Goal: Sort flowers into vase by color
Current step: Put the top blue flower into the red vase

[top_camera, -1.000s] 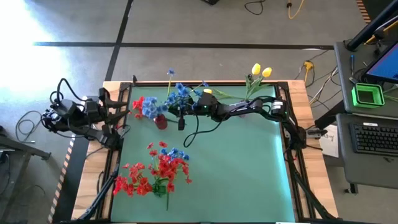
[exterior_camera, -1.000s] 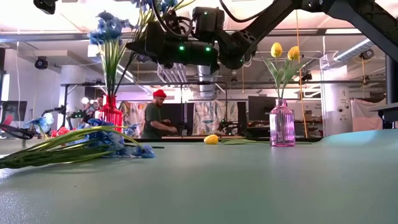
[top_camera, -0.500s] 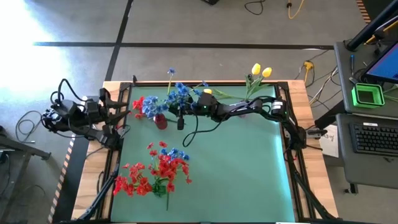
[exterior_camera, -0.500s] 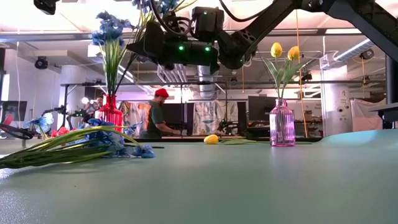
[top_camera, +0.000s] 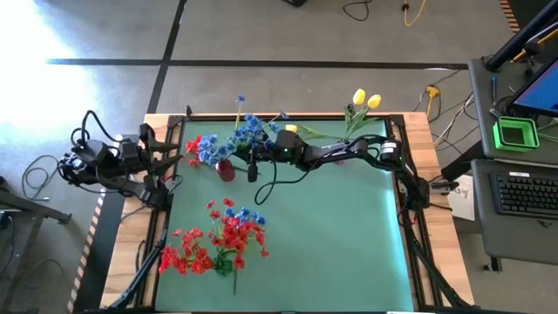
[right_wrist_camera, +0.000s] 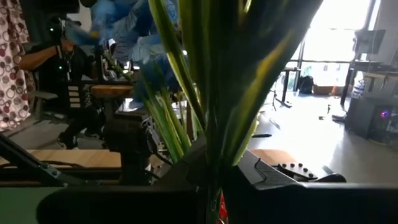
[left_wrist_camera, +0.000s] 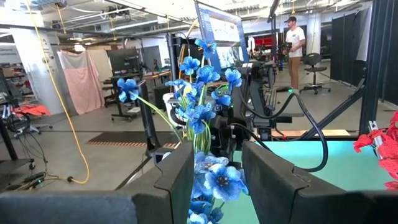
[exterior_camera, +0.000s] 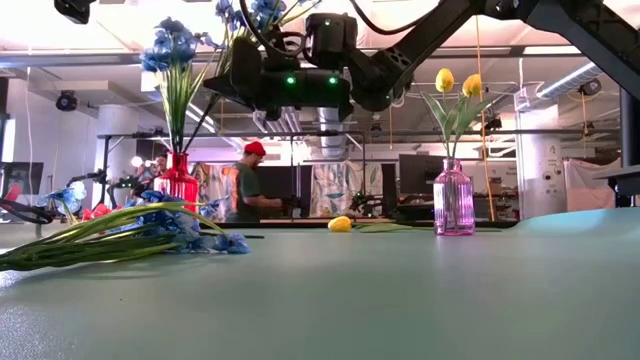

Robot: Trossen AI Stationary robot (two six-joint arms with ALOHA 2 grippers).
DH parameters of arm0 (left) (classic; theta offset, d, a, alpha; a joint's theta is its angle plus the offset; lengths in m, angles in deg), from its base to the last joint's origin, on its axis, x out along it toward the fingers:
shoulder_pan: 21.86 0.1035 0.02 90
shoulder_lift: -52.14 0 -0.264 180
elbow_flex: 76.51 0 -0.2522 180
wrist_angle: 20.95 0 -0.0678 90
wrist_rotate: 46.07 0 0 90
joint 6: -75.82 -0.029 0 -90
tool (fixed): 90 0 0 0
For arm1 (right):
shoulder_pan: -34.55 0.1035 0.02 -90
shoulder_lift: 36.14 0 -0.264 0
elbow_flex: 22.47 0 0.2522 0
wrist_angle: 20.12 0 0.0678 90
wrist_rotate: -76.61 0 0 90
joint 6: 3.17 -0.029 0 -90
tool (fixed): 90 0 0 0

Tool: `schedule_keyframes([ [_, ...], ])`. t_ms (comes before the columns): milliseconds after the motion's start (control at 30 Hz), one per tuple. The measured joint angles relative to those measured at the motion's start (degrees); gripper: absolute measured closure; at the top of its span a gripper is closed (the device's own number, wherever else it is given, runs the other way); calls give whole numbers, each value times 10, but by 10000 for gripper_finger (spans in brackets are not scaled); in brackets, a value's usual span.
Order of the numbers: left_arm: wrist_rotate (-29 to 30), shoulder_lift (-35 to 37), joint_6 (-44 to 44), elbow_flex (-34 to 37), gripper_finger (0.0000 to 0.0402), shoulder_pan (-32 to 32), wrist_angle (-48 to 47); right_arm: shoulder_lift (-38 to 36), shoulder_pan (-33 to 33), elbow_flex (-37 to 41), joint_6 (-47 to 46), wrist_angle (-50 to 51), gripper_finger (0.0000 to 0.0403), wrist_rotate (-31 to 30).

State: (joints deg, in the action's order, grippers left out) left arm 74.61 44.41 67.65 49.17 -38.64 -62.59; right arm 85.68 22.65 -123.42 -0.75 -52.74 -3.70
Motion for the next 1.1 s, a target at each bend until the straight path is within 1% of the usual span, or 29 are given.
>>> schedule_keyframes([
  [133, 0, 0, 1, 0, 279, 0, 0, 0, 0, -11, -10, 12, 385, -8],
  [300, 1, 0, 7, 2, 279, 0, 0, 0, 0, -51, -5, 92, 385, -8],
  [433, 2, 0, 12, 2, 279, 0, 0, 1, 0, -75, 8, 134, 385, -7],
  [567, 2, 0, 12, 2, 279, 0, 0, 2, 0, -81, 11, 149, 385, -6],
  [1100, 3, -1, 12, 6, 279, 0, -1, 2, 0, -81, -1, 157, 384, -5],
])
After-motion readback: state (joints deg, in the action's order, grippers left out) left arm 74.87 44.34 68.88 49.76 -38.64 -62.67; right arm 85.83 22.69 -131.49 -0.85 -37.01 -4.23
